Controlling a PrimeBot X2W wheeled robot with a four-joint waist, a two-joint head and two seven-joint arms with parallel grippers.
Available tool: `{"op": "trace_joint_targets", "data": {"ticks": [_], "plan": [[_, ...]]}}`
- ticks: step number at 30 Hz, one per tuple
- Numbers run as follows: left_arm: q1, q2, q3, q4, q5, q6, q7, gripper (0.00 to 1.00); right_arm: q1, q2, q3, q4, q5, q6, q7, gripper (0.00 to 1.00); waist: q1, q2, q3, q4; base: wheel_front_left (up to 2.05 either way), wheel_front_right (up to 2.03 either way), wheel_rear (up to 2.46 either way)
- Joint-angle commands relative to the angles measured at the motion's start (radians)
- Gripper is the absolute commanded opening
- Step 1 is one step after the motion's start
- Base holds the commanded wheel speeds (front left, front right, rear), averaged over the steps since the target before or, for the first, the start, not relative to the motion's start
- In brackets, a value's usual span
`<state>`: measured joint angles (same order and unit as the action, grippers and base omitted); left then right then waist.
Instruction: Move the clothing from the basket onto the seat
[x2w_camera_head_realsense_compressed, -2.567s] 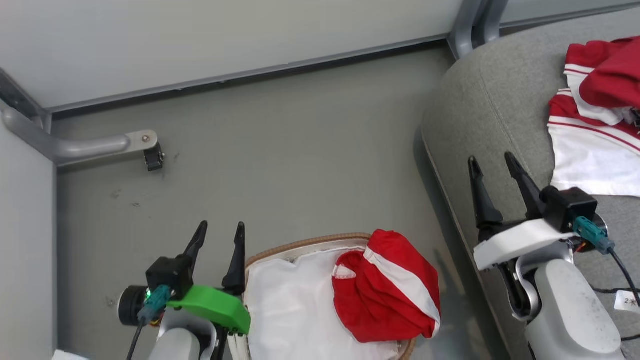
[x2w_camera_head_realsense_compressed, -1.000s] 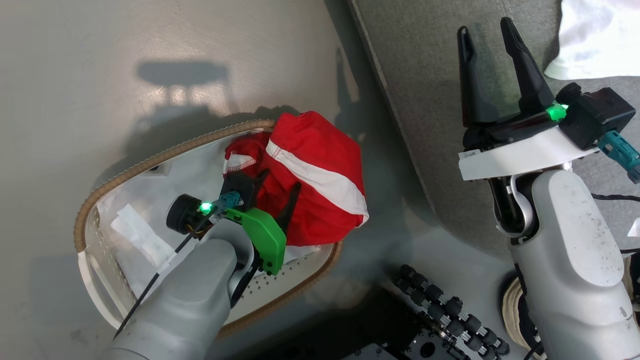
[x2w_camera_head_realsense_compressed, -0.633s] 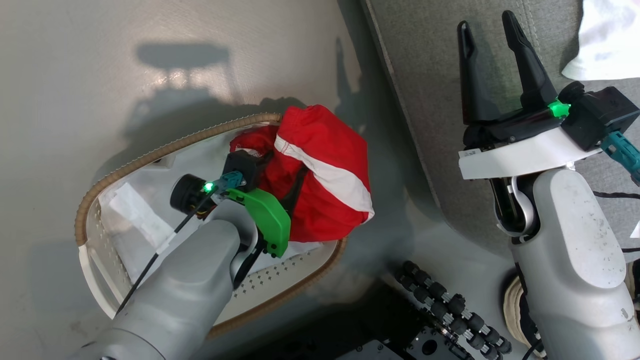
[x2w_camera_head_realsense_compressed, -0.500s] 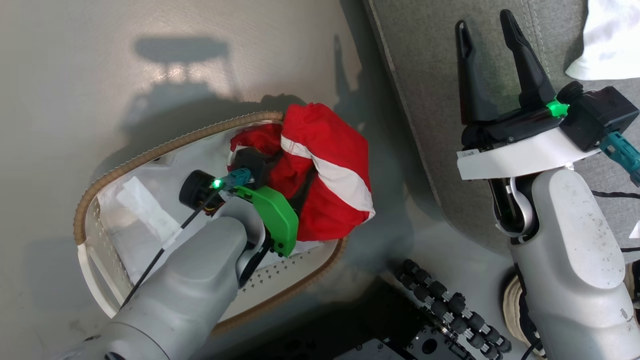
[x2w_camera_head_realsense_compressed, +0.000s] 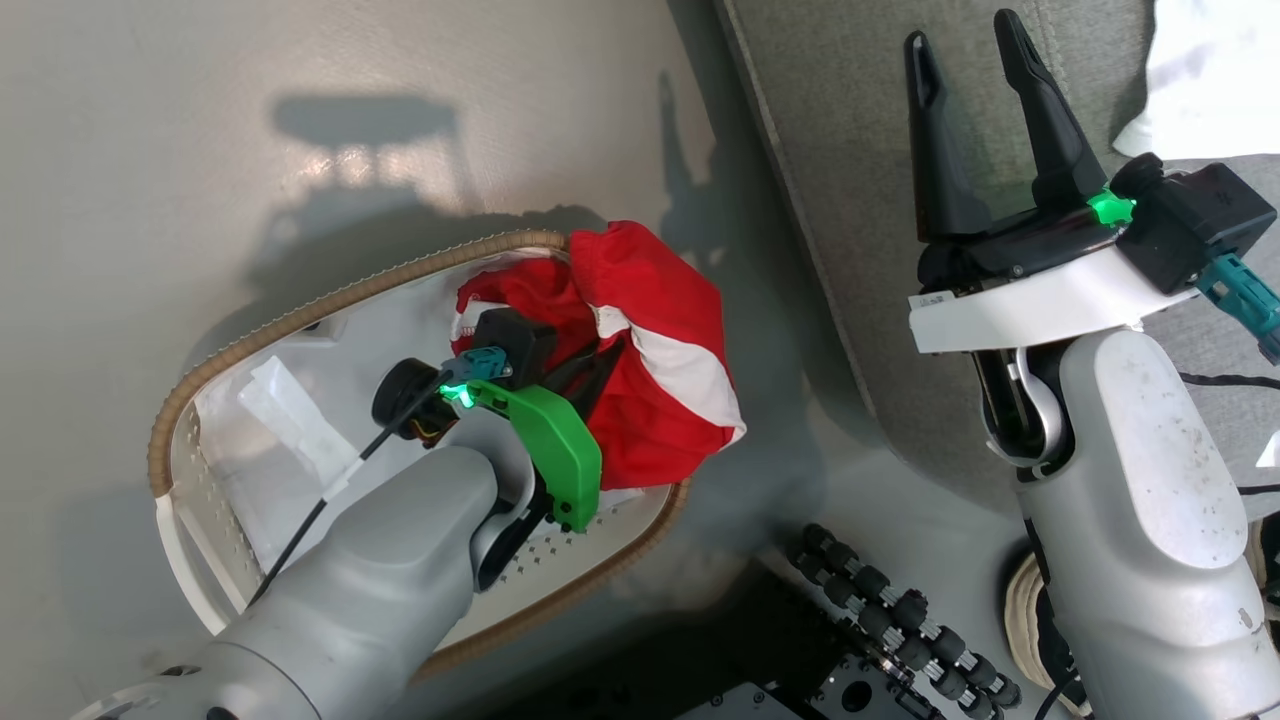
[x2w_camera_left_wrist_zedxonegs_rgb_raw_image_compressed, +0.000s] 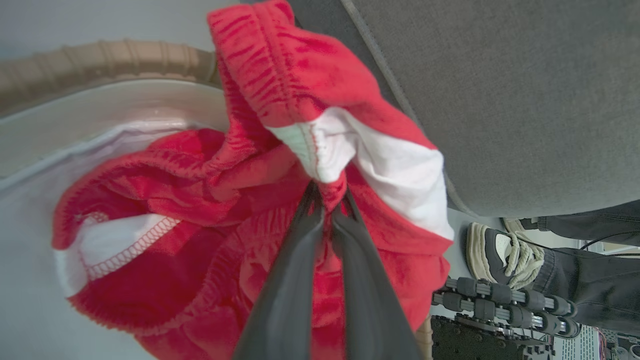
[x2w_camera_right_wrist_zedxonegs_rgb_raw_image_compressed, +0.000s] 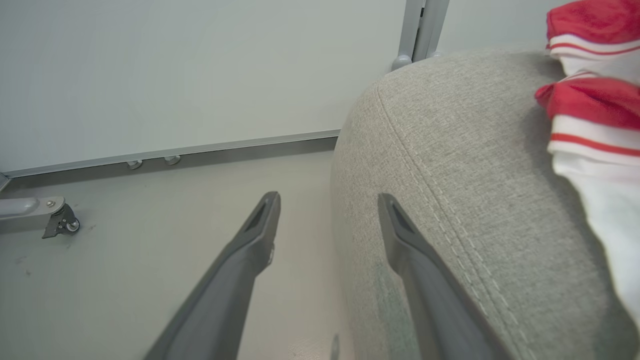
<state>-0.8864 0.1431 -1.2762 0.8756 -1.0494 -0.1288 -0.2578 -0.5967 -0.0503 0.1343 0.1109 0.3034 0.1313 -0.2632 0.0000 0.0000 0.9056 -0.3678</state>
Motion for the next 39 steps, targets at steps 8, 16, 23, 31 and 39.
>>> {"op": "trace_joint_targets", "data": {"ticks": [8, 16, 23, 31, 39], "plan": [[0.049, 0.033, -0.004, -0.021, -0.039, -0.003, -0.008, 0.0, -0.006, -0.002, 0.001, 0.032, 0.008, -0.001, -0.002, 1.0, 0.0, 0.0, -0.094, 0.004, 0.0, 0.0, 0.0], [0.137, 0.039, 0.059, -0.078, -0.02, -0.003, -0.008, 0.0, 0.036, -0.002, -0.009, 0.064, -0.021, -0.001, -0.002, 1.0, 0.0, 0.0, -0.234, 0.06, 0.0, 0.0, 0.0], [0.23, 0.028, 0.183, -0.153, 0.041, -0.003, -0.008, 0.0, 0.081, -0.003, -0.012, 0.095, -0.04, -0.001, -0.002, 1.0, 0.0, 0.0, -0.351, 0.113, 0.0, 0.0, 0.0], [0.335, 0.023, 0.289, -0.244, 0.144, -0.003, -0.008, 0.0, 0.147, -0.004, -0.018, 0.127, -0.061, -0.001, -0.002, 1.0, 0.0, 0.0, -0.48, 0.167, 0.0, 0.0, 0.0], [0.429, 0.022, 0.408, -0.343, 0.229, -0.003, -0.008, 0.0, 0.219, -0.011, -0.018, 0.154, -0.072, -0.001, -0.002, 1.0, 0.0, 0.0, -0.588, 0.215, 0.0, 0.0, 0.0]]}}
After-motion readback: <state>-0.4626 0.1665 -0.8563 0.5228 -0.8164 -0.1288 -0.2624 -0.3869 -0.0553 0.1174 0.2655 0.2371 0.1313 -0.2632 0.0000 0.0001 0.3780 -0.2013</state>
